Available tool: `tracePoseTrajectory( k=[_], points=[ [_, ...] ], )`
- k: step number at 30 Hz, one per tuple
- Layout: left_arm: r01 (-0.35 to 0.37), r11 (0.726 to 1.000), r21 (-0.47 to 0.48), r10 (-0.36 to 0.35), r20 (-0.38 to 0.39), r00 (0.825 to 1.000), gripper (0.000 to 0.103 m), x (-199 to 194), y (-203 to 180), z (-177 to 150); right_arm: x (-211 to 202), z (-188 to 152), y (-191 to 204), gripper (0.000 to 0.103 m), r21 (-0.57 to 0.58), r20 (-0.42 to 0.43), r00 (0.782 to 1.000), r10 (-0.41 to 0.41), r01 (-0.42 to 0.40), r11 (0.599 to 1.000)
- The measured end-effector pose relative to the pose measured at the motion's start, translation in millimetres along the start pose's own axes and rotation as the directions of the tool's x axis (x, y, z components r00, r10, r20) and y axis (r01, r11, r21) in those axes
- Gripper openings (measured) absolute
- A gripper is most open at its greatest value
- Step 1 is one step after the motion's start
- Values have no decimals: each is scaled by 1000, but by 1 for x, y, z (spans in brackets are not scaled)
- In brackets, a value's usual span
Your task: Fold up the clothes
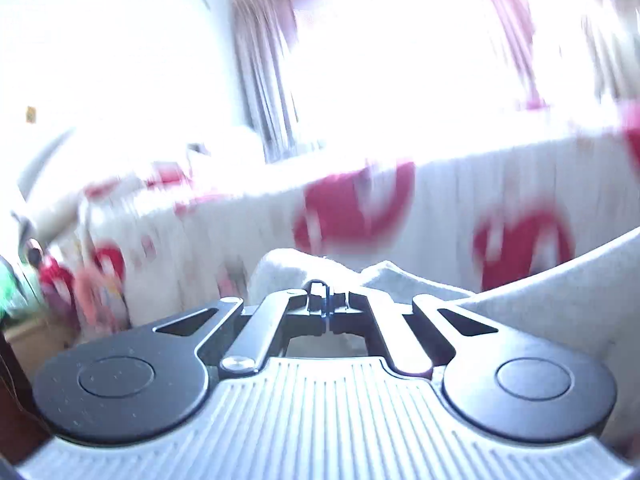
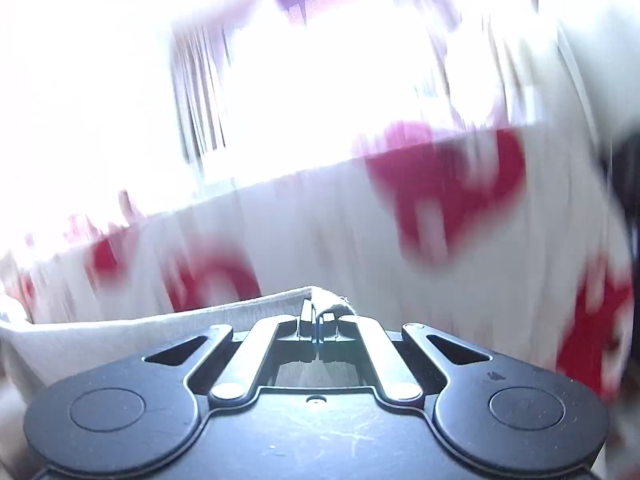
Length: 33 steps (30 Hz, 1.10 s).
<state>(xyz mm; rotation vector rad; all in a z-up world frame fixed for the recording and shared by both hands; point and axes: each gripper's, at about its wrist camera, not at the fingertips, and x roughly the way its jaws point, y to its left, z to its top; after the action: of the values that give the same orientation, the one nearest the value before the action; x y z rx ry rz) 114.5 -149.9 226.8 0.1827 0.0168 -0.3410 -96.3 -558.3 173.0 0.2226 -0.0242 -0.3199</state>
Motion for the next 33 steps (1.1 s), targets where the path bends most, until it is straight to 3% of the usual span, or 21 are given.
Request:
tracePoseTrajectory(
  k=[3,6,10,12,14,16,18,20,22,24,27,29,31,33],
  points=[
    [3,1000,-17,-1,131,991,1,-65,21,20,-57,36,20,2,-43,124,991,54,-49,998],
    [42,996,-72,-37,65,997,1,-103,38,-17,-105,31,22,2,-37,126,986,113,-109,993],
    [88,985,-149,-92,-22,996,1,-153,59,-66,-131,-39,10,2,14,-87,986,141,-140,990],
    [77,980,-184,-111,-180,977,1,-152,54,-122,-134,-94,-2,1,32,-237,966,104,-99,995],
    [66,977,-204,-133,-339,931,1,-145,45,-183,-133,-150,-19,1,89,-358,931,72,-43,995],
    [44,981,-189,-132,-486,864,1,-132,30,-241,-128,-202,-33,1,118,-465,885,19,41,992],
    [29,985,-167,-124,-591,797,1,-129,16,-290,-115,-245,-42,1,98,-569,821,-47,124,987],
    [17,990,-139,-104,-647,756,1,-127,8,-314,-110,-270,-39,1,99,-652,756,-67,171,980],
    [22,991,-135,-108,-674,731,1,-128,4,-316,-106,-283,-38,1,109,-704,707,-71,206,972],
    [34,992,-120,-107,-681,724,1,-131,2,-313,-105,-283,-38,1,97,-716,693,-88,223,970],
    [45,993,-111,-109,-689,717,1,-136,6,-307,-112,-278,-38,1,81,-718,690,-89,210,974],
    [53,989,-136,-135,-716,685,1,-141,7,-307,-114,-279,-33,1,18,-735,669,-112,184,983],
    [73,984,-161,-171,-762,625,1,-143,4,-315,-112,-284,-32,3,-49,-765,626,-151,178,983],
    [79,980,-180,-194,-813,549,2,-141,4,-328,-118,-285,-38,4,-52,-793,587,-164,202,978]
  ],
)
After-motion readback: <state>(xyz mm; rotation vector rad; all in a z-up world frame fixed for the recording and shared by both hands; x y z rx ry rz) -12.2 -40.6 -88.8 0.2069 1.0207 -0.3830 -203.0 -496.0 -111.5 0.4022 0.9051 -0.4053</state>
